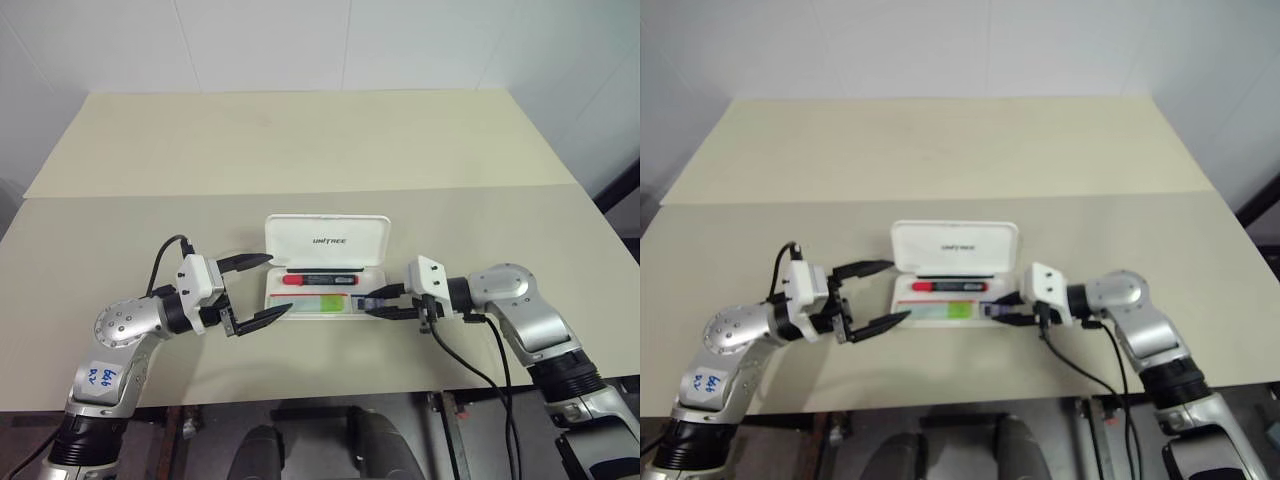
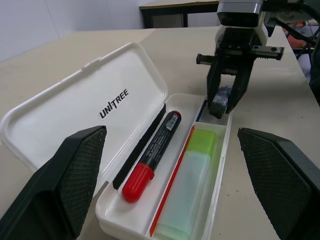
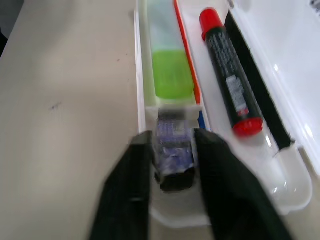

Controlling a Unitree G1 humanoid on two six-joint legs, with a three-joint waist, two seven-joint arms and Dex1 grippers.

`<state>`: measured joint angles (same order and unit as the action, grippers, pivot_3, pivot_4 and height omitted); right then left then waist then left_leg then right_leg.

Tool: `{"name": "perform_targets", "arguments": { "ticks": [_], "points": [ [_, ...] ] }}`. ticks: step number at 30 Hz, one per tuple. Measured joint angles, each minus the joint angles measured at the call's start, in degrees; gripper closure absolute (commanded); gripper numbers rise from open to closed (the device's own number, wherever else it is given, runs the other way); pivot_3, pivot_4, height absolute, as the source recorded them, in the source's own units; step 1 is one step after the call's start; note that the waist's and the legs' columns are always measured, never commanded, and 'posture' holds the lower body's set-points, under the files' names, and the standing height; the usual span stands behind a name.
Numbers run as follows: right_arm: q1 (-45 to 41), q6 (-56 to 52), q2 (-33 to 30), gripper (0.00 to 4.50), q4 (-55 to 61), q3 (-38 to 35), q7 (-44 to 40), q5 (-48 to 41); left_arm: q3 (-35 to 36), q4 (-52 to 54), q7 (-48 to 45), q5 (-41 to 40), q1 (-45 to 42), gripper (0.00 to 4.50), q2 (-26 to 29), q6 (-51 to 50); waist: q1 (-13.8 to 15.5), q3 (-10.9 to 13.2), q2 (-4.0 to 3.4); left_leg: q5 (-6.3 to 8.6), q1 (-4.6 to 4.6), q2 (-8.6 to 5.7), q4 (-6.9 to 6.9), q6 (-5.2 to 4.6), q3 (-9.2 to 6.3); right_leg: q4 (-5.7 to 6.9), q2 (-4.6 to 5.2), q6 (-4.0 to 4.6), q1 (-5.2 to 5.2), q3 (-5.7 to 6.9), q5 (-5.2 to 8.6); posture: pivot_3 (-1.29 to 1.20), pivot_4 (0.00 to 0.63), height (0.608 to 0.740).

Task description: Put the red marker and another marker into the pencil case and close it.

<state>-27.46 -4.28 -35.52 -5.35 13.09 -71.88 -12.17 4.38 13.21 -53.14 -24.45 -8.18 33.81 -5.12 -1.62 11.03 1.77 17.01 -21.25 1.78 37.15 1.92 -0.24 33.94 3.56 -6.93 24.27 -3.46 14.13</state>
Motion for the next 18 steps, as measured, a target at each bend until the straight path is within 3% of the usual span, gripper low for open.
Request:
{"name": "perform_targets", "arguments": {
  "ticks": [5,13,18],
  "points": [
    [-0.45,0.54,0.25,0.1,0.0,0.0,0.18,0.13,0.0,0.0,0.22,0.0,0.0,0.0,0.0,0.0,0.15,0.0,0.0,0.0,-0.01,-0.01,0.01,0.0,0.0,-0.01,0.02,0.0,0.0,0.0,0.0,0.0,0.15,0.74],
    [0.35,-0.68,-1.1,0.04,3.37,-3.67,-0.3,-3.92,-0.07,-0.04,0.41,0.0,-0.26,0.0,0.0,-0.03,0.1,0.0,0.0,0.0,-0.01,0.0,-0.01,0.0,-0.01,-0.01,0.01,0.0,0.0,0.01,0.0,0.0,0.15,0.74],
    [6.88,-4.93,-6.04,0.04,10.61,-11.03,-1.42,-11.22,-0.13,-0.75,-0.49,-0.01,-0.61,0.0,0.31,0.0,0.41,0.0,0.0,0.01,-0.04,-0.01,0.02,0.01,0.01,-0.05,0.03,-0.02,-0.01,-0.01,-0.01,0.0,0.15,0.74]
  ]
}}
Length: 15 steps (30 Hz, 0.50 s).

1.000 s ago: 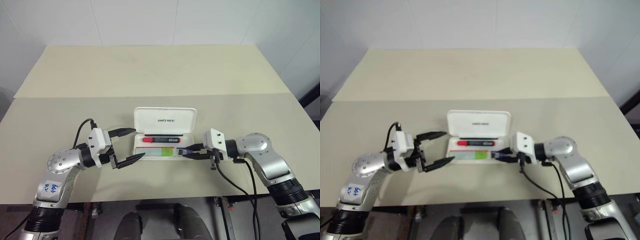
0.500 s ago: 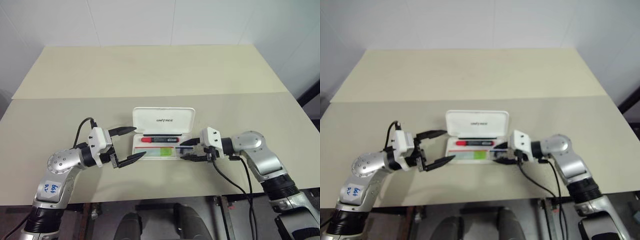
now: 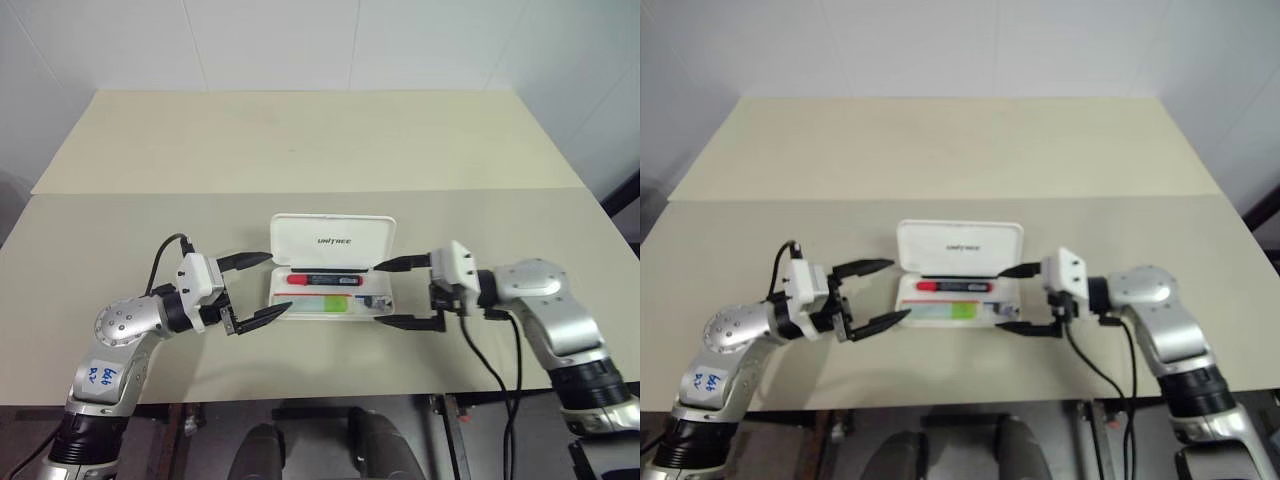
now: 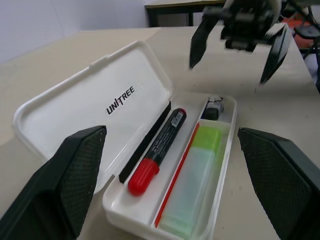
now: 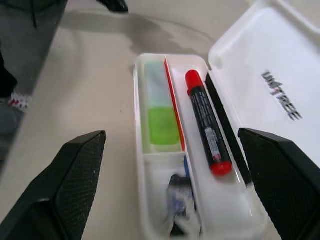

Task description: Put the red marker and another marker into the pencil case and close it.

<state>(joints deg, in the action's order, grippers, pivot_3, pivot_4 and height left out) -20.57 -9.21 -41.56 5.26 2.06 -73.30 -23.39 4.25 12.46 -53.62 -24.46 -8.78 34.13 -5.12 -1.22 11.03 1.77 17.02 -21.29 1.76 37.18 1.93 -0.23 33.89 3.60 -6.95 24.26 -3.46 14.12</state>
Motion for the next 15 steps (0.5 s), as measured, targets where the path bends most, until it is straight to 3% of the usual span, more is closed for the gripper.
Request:
{"name": "perform_targets", "arguments": {
  "ticks": [4,15],
  "points": [
    [3.21,-0.81,-2.05,0.04,1.25,-4.08,1.03,-1.25,0.19,-1.44,-1.74,-0.15,-1.51,0.0,0.39,0.18,-0.19,0.0,0.0,-0.01,0.05,0.0,0.02,-0.01,0.0,0.04,-0.03,0.04,-0.01,0.0,0.01,0.0,0.15,0.74],
    [5.45,0.86,-3.56,0.0,1.2,-9.4,3.8,-0.73,2.76,-5.81,-4.65,-1.55,-3.96,3.52,0.63,0.87,-0.32,0.0,0.0,-0.01,0.04,0.0,0.01,-0.01,0.02,0.02,-0.04,-0.01,-0.01,-0.02,-0.01,0.0,0.15,0.74]
  ]
}}
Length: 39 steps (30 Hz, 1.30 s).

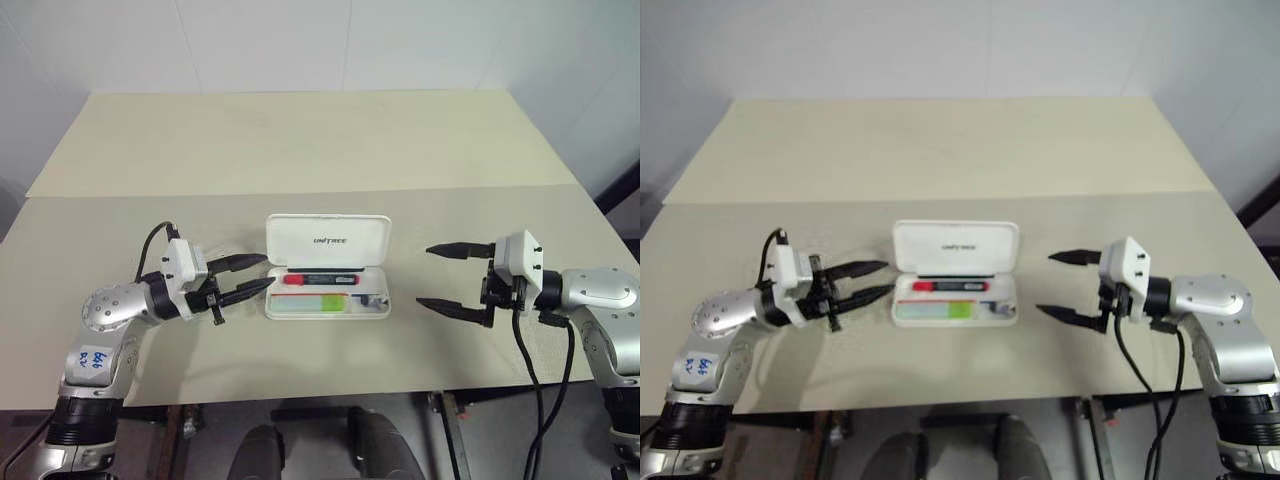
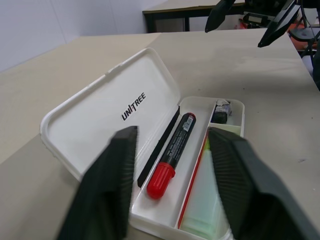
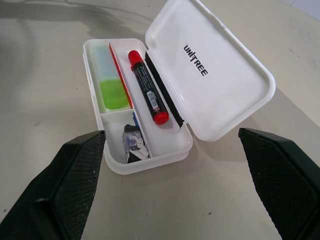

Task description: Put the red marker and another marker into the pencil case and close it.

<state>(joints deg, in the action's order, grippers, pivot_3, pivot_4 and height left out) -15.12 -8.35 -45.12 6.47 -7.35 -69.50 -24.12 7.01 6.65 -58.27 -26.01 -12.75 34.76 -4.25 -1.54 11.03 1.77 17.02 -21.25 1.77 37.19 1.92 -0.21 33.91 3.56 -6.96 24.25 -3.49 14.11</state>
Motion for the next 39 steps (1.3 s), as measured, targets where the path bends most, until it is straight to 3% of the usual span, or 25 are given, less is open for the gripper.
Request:
{"name": "perform_targets", "arguments": {
  "ticks": [3,8,14,22,30,39],
  "points": [
    [-0.49,0.63,0.0,0.0,-0.24,0.11,0.01,0.14,0.13,-0.23,0.73,0.01,0.01,4.46,-0.62,0.2,0.0,0.0,0.0,0.0,0.0,0.0,0.0,0.0,0.0,0.0,0.0,-0.01,0.0,0.0,0.0,0.0,0.15,0.74],
    [-1.95,1.17,0.02,0.0,-1.35,0.52,0.01,0.72,2.6,-0.12,5.61,0.04,0.44,4.46,-2.67,0.76,0.0,0.0,0.0,0.0,0.01,0.0,0.01,0.0,-0.01,0.03,0.0,-0.02,0.0,0.0,-0.01,0.0,0.15,0.74],
    [-2.76,2.12,0.69,0.0,-2.46,1.99,0.01,1.43,7.2,-0.2,19.32,2.37,0.43,4.46,-5.89,-0.07,0.03,0.0,0.0,0.0,0.01,0.0,0.02,0.0,-0.01,0.04,0.0,-0.07,0.0,0.0,-0.04,0.0,0.15,0.74],
    [-3.46,3.0,1.15,0.0,-2.51,2.49,0.95,1.67,3.1,-8.09,28.53,11.02,-5.66,4.46,-6.71,-4.65,0.26,0.0,0.0,0.0,0.0,-0.03,0.06,0.0,-0.01,0.04,0.0,-0.11,-0.03,0.0,-0.07,0.0,0.15,0.74],
    [-2.6,3.59,1.68,0.0,-2.49,2.55,1.65,2.02,-2.58,-21.57,25.49,12.93,-16.7,4.46,-11.27,-3.06,1.18,0.0,0.0,-0.01,-0.01,-0.04,0.06,0.02,0.0,-0.01,0.0,-0.14,-0.04,0.0,-0.08,0.0,0.15,0.74],
    [0.14,4.51,1.93,0.0,-2.13,2.53,2.31,1.98,-3.04,-23.3,13.65,9.39,-17.78,4.46,-12.4,5.69,1.4,0.0,0.0,0.0,-0.02,-0.03,0.08,0.02,0.02,-0.01,0.0,-0.14,-0.03,0.0,-0.08,0.0,0.15,0.74]
  ]
}}
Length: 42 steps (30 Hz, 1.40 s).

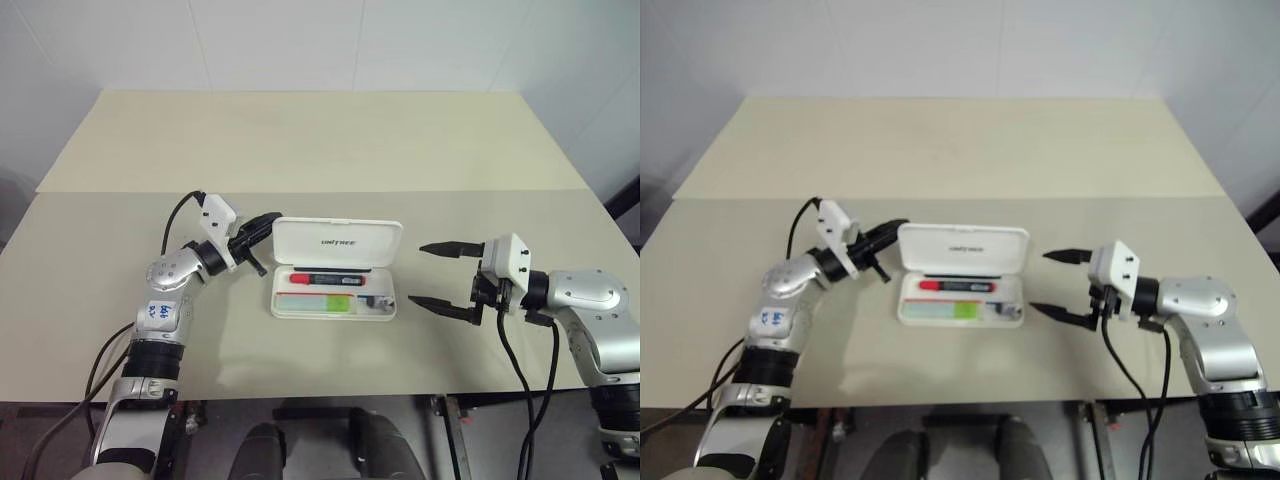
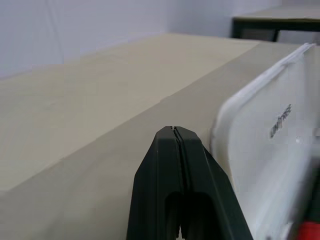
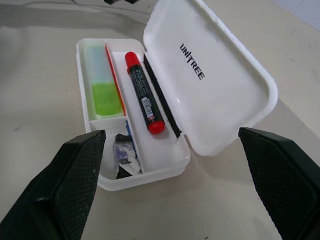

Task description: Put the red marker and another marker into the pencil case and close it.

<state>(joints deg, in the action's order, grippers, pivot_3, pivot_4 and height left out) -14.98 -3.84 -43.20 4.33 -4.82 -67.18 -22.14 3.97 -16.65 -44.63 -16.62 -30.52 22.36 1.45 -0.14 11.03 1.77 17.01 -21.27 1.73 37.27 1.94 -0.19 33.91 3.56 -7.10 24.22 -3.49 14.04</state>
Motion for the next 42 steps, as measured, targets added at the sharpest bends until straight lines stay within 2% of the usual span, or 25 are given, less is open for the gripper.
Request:
{"name": "perform_targets", "arguments": {
  "ticks": [6,9,13,25,31,42],
  "points": [
    [0.56,0.01,0.09,0.0,0.51,-0.16,0.95,-0.07,-0.28,0.21,-7.54,0.33,1.96,4.46,5.29,5.62,-0.07,0.0,0.0,0.0,0.02,0.0,0.01,0.0,0.0,0.04,-0.01,0.01,0.0,-0.01,0.0,0.0,0.15,0.74],
    [0.97,-0.05,0.27,0.0,0.85,-0.18,1.77,-0.11,-0.38,0.23,-9.55,0.4,2.12,4.46,6.27,6.92,-0.04,0.0,0.0,0.0,0.01,0.0,0.04,0.0,0.01,0.04,0.0,0.01,0.0,-0.01,0.0,0.0,0.15,0.74],
    [2.0,-0.79,0.27,0.0,2.21,-0.3,2.56,-0.71,-3.16,0.35,-14.5,2.44,2.57,4.46,8.96,10.6,0.18,0.0,0.0,0.0,-0.01,-0.01,0.03,0.0,0.01,0.0,0.02,0.01,-0.01,-0.01,0.01,0.0,0.15,0.74],
    [4.38,-8.98,-0.61,0.0,10.24,-2.89,7.4,-3.16,-12.45,1.22,-22.18,4.12,1.63,4.46,6.98,13.81,-0.02,0.0,0.0,0.0,0.0,0.0,0.07,0.0,-0.01,0.03,-0.01,0.01,-0.03,-0.02,0.0,0.0,0.15,0.74],
    [4.34,-10.96,-0.54,0.0,14.14,-4.19,9.92,-4.39,-16.91,0.61,-22.25,11.46,-2.82,4.46,7.4,16.1,0.1,0.0,0.0,0.0,0.0,-0.01,0.09,-0.01,-0.02,0.04,-0.02,0.01,-0.04,-0.03,0.0,0.0,0.15,0.74],
    [8.58,-8.99,4.96,0.0,17.57,-2.28,13.04,-3.43,-19.72,3.58,-22.82,13.47,-4.48,4.46,7.32,7.84,0.04,-0.01,0.0,0.0,0.01,0.0,0.08,-0.01,-0.03,0.03,-0.04,0.0,-0.06,-0.03,0.0,0.0,0.15,0.74]
  ]
}}
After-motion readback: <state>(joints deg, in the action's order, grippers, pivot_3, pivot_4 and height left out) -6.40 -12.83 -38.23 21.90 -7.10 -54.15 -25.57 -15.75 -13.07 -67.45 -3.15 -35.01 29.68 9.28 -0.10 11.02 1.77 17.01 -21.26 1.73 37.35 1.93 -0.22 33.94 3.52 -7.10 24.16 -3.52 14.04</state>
